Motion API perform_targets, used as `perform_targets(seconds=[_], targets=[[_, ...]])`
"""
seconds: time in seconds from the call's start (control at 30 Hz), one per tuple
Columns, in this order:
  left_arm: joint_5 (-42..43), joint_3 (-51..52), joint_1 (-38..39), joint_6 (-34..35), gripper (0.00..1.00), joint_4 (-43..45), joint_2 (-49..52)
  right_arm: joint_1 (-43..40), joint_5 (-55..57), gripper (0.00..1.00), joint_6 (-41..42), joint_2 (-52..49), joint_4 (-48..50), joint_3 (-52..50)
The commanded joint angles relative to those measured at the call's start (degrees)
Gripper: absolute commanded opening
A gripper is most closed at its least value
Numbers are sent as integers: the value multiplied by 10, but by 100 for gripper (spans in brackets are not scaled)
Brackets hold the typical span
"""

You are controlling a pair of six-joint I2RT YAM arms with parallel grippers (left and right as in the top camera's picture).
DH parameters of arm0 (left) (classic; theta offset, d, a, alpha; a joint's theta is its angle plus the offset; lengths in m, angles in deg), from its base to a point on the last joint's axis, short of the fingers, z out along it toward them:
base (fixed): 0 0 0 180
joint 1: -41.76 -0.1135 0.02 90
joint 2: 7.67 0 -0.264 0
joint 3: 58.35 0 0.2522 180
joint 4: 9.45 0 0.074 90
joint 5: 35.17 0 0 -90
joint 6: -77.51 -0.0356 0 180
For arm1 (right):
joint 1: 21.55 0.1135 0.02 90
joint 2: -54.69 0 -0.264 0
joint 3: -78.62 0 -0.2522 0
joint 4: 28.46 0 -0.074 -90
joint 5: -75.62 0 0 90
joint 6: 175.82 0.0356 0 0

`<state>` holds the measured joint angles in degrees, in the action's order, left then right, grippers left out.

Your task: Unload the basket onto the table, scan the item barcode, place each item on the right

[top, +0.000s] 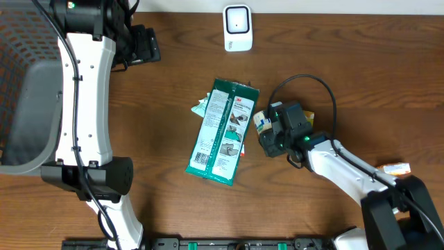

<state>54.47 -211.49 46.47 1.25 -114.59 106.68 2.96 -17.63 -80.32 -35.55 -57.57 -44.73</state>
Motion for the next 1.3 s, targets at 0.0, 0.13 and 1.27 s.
perform_targets(seconds=[0.0, 0.13, 1.27], targets=[[-2, 0, 0, 5, 87, -3, -10, 3, 0, 52, 9, 43, -25, 17], [-2, 0, 0, 5, 87, -3, -10, 3, 0, 50, 14, 92, -77, 39], [-2, 0, 0, 5, 87, -3, -10, 3, -28, 99, 57, 33, -301, 152]])
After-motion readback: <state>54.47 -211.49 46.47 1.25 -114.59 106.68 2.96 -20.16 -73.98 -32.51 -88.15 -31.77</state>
